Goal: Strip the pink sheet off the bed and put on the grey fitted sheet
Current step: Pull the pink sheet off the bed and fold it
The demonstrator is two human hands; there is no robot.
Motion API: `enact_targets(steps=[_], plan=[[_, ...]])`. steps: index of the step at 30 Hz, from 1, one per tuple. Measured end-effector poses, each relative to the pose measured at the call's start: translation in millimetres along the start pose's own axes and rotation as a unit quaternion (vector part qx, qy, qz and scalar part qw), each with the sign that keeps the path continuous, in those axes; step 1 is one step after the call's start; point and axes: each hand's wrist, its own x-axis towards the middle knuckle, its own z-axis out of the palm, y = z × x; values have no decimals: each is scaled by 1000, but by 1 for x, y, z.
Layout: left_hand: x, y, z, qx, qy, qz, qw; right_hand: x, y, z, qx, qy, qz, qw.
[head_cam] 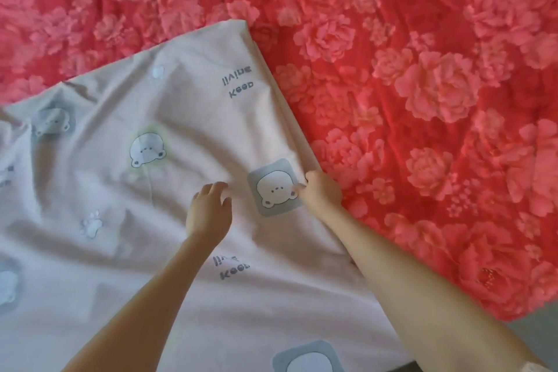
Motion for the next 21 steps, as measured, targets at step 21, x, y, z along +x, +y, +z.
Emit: enact_targets(steps=[21], plan=[[98, -6, 11, -77, 198, -136, 968, 246, -161, -56, 206, -5, -58, 977]])
